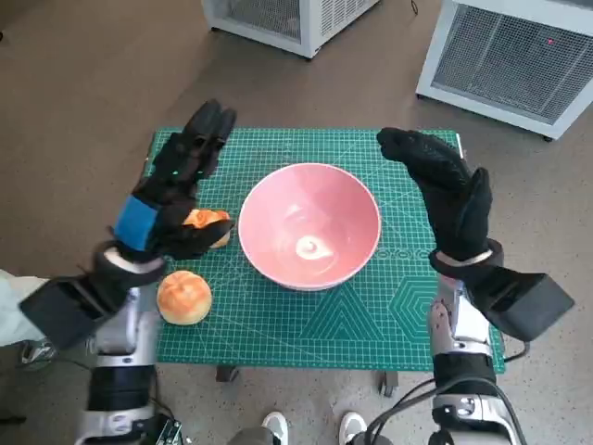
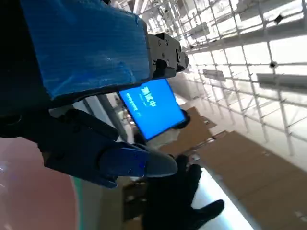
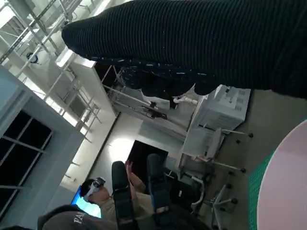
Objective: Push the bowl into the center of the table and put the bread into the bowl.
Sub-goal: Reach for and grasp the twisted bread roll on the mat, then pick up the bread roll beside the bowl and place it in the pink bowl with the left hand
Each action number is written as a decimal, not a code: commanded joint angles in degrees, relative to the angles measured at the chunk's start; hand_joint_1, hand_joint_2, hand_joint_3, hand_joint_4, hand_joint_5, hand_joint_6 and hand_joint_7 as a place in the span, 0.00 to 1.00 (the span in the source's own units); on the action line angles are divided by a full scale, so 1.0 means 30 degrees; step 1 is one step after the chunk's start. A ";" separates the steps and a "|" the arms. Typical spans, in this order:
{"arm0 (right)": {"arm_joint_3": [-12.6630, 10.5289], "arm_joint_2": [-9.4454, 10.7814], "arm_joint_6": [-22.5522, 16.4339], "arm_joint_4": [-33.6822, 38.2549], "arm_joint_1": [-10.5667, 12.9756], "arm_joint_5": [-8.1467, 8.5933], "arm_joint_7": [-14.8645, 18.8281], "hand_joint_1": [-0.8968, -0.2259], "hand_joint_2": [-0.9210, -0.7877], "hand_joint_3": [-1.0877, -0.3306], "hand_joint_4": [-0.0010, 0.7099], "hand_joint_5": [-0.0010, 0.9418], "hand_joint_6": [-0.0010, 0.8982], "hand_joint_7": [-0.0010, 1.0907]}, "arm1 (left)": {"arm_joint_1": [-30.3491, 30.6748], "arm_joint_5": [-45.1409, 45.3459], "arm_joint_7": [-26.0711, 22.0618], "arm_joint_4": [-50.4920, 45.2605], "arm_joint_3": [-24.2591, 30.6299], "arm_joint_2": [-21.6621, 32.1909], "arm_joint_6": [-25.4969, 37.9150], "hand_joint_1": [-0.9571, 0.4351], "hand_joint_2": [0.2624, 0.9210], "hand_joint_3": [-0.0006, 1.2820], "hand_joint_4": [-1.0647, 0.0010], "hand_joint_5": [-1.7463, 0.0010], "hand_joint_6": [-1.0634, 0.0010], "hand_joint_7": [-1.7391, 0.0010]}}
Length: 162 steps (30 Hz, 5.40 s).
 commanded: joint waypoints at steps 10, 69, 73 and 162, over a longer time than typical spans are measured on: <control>0.0138 0.0289 -0.0034 0.0676 0.0329 -0.0237 -0.0404 0.17 0.00 0.42 0.36 0.00 0.09 0.50 | 0.0566 0.8888 -0.1278 -0.7054 -0.1361 0.7765 1.2869 0.60 0.69 0.00 1.00 1.00 0.84 0.96; 0.0005 0.0838 0.0034 0.1054 0.0639 0.0300 -0.0596 0.19 0.00 0.41 0.35 0.00 0.06 0.52 | -0.7463 1.7559 0.1763 1.0404 -1.1736 0.3922 1.3612 0.96 0.69 0.33 0.37 0.29 0.33 0.96; 0.0013 0.0858 0.0151 0.0942 0.0722 0.0350 -0.0611 0.19 0.00 0.41 0.35 0.00 0.06 0.52 | -0.7699 1.7763 0.2145 1.1437 -1.2057 0.3796 1.2858 0.86 0.93 0.12 0.36 0.29 0.31 0.73; -0.0232 0.1047 0.0760 -0.0889 0.2135 0.0516 -0.1137 0.21 0.00 0.40 0.35 0.00 0.05 0.57 | -0.7560 1.3257 -0.1797 -0.1068 -0.8916 0.1803 1.3325 0.65 0.73 0.01 0.92 1.00 0.81 0.99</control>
